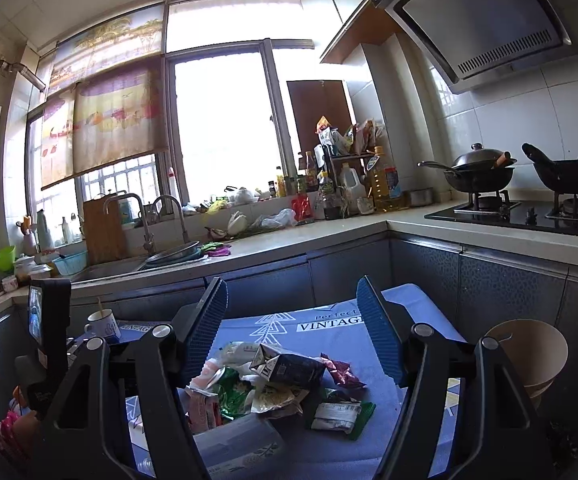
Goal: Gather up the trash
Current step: 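Move both tools toward the trash pile on the table, then grasp the clear plastic bottle with the left tool while the right tool grasps the milk carton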
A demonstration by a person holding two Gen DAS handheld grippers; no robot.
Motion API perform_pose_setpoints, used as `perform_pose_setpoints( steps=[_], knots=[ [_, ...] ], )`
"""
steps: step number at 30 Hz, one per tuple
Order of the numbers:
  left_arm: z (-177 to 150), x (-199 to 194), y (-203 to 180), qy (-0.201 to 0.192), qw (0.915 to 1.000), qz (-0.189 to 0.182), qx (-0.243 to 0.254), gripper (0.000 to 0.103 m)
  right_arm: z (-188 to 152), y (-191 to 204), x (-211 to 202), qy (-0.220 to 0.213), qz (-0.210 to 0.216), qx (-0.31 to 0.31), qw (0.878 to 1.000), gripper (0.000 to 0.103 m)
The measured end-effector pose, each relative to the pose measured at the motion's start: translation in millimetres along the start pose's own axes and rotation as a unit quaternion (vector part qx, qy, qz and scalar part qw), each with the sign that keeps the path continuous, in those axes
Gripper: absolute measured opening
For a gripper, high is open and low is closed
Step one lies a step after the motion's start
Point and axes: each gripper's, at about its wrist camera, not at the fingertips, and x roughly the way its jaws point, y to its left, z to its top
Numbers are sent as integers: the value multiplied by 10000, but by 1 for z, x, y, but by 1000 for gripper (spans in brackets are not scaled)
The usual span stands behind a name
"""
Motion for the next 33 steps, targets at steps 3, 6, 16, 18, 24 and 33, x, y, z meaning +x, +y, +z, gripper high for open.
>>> perform_pose_setpoints(
  steps=[3, 6, 16, 18, 24, 33],
  knots=[
    [-7, 0, 4, 182, 9996, -198, 43, 99, -10, -5, 6, 218, -18, -5, 9998, 59],
    [-20, 3, 1, 439, 9976, -503, 176, 99, -25, -8, 15, 536, 20, 32, 9986, 53],
    [-84, 20, -21, 1392, 9819, -1103, 658, 94, -85, -25, 42, 1681, 123, 489, 9845, 48],
    [-87, 23, -22, 1479, 9802, -1190, 567, 94, -81, -25, 48, 1681, 154, 504, 9844, 48],
    [-95, 34, -43, 1433, 9776, -1054, 1123, 94, -65, -3, 96, 2026, 455, -238, 9779, 50],
    [-115, 61, -57, 1579, 9708, -859, 1588, 78, -59, -4, 196, 2816, 667, 292, 9568, 75]
  ],
)
